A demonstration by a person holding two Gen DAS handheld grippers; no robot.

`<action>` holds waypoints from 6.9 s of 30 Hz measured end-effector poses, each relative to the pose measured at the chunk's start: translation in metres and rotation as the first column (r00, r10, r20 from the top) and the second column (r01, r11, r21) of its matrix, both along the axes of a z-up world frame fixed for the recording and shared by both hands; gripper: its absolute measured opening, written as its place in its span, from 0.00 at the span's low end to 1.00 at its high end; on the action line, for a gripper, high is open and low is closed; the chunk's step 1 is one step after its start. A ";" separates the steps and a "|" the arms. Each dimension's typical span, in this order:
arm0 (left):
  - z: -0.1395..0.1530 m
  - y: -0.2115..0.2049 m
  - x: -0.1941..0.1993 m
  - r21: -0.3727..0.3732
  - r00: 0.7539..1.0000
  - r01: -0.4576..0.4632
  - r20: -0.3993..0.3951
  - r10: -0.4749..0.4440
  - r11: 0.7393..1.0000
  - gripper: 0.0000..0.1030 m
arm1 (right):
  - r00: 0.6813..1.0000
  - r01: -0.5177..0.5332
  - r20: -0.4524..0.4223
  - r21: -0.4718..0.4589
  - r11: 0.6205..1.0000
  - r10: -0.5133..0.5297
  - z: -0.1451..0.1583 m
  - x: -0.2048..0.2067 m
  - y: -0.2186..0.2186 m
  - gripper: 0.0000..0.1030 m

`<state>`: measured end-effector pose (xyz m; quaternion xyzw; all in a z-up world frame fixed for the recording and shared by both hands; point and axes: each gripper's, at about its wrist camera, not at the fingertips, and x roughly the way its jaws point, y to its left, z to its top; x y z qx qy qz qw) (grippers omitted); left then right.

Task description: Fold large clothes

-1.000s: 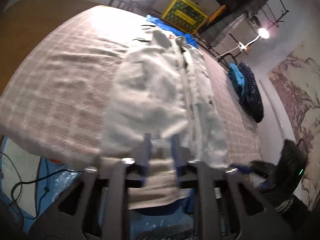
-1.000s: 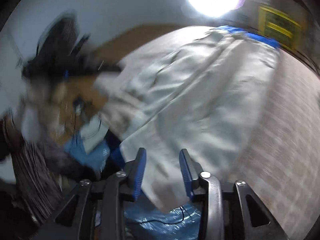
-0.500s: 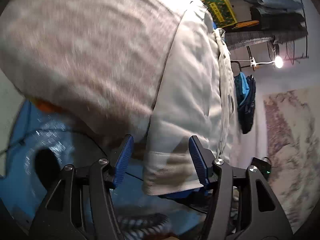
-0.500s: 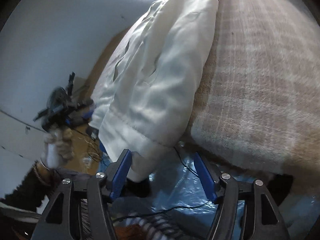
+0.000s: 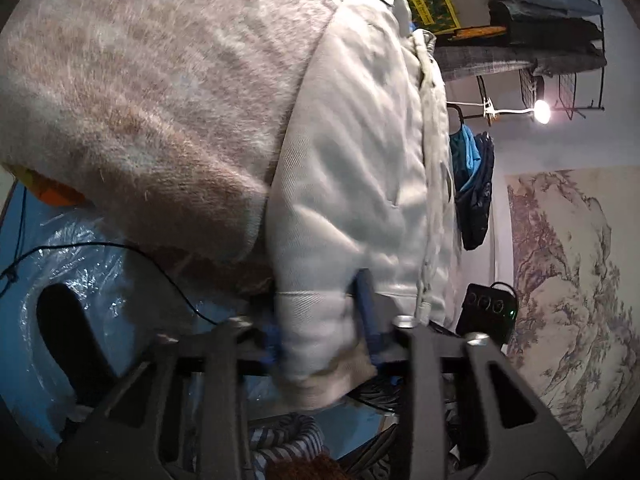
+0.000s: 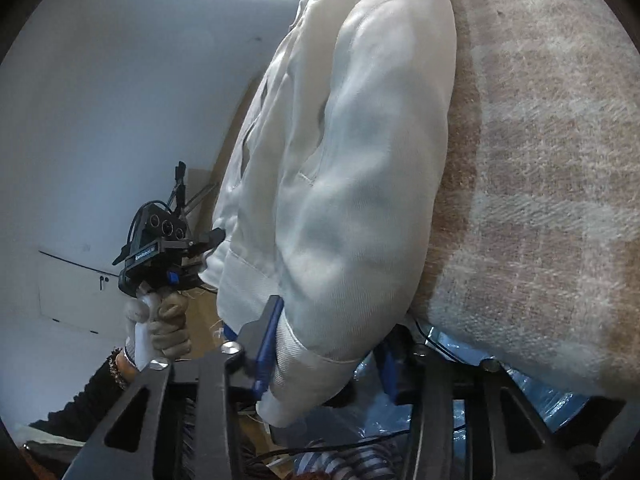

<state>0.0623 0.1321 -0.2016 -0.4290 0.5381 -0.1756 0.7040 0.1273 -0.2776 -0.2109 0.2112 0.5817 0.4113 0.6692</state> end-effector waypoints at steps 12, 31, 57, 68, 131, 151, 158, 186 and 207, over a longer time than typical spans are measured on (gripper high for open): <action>-0.002 -0.006 -0.003 -0.010 1.000 -0.003 -0.014 0.003 1.000 0.41 | 0.999 -0.042 -0.007 -0.048 0.998 0.042 0.001 -0.001 -0.004 0.33; 0.080 -0.006 0.014 -0.099 0.985 -0.077 0.148 0.091 0.992 0.14 | 0.997 0.038 -0.066 0.216 0.976 -0.024 0.033 0.014 -0.021 0.19; 0.067 -0.035 0.203 0.066 0.971 -0.221 0.109 0.213 0.973 0.13 | 0.956 0.293 -0.003 0.061 0.954 -0.293 0.053 0.198 -0.017 0.19; 0.056 -0.033 0.225 0.106 0.967 -0.241 0.108 0.229 0.965 0.29 | 0.946 0.323 -0.058 0.072 0.944 -0.319 0.047 0.207 -0.026 0.31; 0.031 0.002 0.211 0.190 0.992 -0.087 0.105 0.068 0.978 0.52 | 0.971 0.144 0.207 -0.128 0.981 -0.116 0.045 0.138 -0.028 0.43; 0.052 -0.017 0.176 0.322 0.975 -0.118 0.215 0.049 0.939 0.06 | 0.854 0.202 0.519 -0.258 0.945 -0.040 0.103 0.126 0.006 0.08; 0.052 -0.013 0.183 0.397 0.979 -0.139 0.190 0.066 0.907 0.28 | 0.910 0.186 0.415 -0.376 0.908 -0.015 0.063 0.152 0.003 0.09; 0.048 -0.073 0.255 0.486 0.982 -0.094 0.187 0.001 0.869 0.30 | 0.877 0.152 0.473 -0.449 0.881 0.090 0.053 0.194 0.076 0.29; 0.102 0.013 0.461 0.329 0.955 -0.085 0.296 -0.017 0.941 0.62 | 0.828 0.338 0.525 -0.183 0.923 -0.199 0.105 0.360 -0.054 0.73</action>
